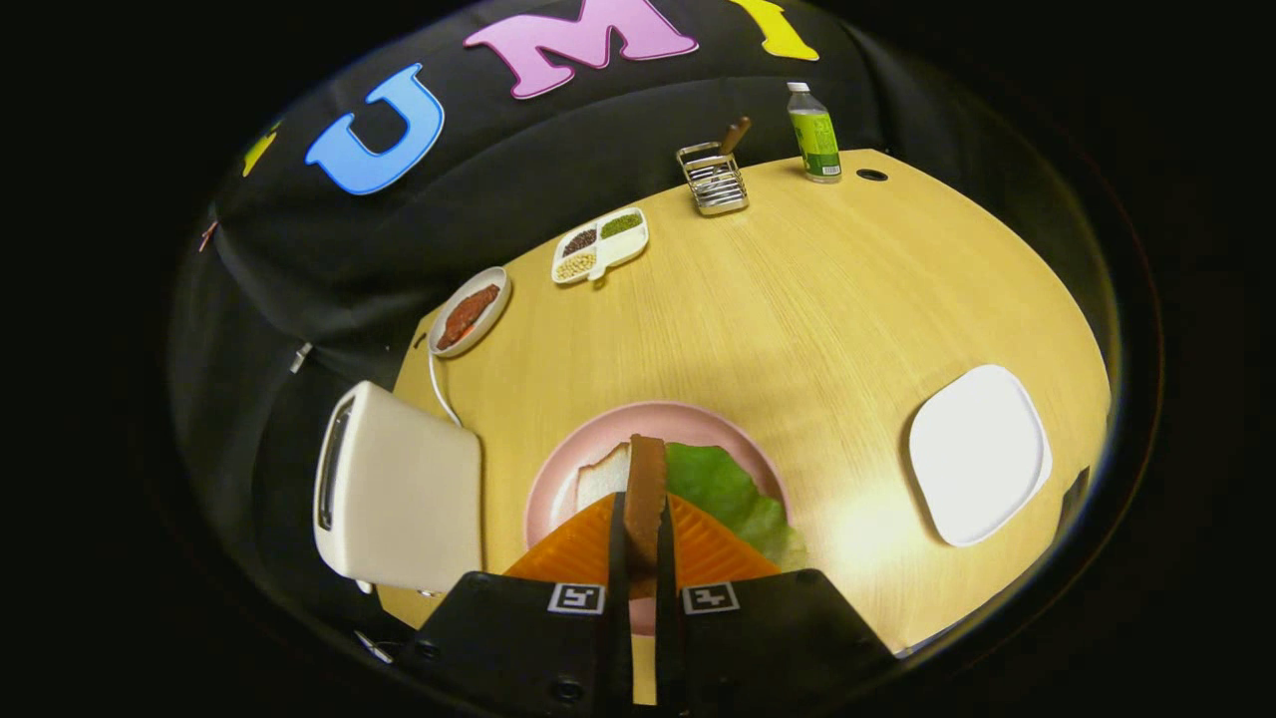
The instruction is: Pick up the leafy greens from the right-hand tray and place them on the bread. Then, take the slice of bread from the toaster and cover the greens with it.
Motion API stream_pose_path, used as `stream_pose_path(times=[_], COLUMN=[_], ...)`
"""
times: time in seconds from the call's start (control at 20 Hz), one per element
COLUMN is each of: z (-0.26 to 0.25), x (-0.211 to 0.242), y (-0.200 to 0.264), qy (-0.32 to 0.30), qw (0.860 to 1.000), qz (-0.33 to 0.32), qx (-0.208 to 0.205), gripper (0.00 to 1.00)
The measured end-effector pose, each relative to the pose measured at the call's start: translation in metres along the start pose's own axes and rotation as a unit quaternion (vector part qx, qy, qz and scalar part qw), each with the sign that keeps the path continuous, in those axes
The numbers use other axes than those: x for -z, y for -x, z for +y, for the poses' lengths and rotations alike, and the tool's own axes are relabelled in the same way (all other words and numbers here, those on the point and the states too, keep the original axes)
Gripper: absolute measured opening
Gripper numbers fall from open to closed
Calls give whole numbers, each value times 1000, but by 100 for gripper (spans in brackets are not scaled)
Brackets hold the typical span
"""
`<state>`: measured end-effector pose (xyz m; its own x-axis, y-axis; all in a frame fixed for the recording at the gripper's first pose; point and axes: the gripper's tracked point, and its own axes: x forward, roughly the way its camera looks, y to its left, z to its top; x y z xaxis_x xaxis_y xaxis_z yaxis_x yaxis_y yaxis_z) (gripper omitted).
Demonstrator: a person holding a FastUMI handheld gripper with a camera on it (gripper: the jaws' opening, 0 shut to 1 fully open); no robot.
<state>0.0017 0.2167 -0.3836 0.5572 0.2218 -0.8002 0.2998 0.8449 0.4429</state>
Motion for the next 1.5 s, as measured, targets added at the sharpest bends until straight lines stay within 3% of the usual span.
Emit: stream_pose_path(times=[0.3,0.5,0.8,0.9,0.95,1.0,1.25,1.5], z=[-20,-35,-41,-46,-45,-45,-45,-22], x=[6,9,4,0,-2,-4,-7,-37], y=[-16,-21,-16,-12,-9,-7,5,48], qy=[56,94,135,149,151,150,152,188], qw=[998,994,989,987,987,987,988,981], qz=[11,15,10,1,-5,-7,-7,-38], qx=[30,51,60,66,62,57,36,-24], gripper=[22,50,65,83,96,100,100,100])
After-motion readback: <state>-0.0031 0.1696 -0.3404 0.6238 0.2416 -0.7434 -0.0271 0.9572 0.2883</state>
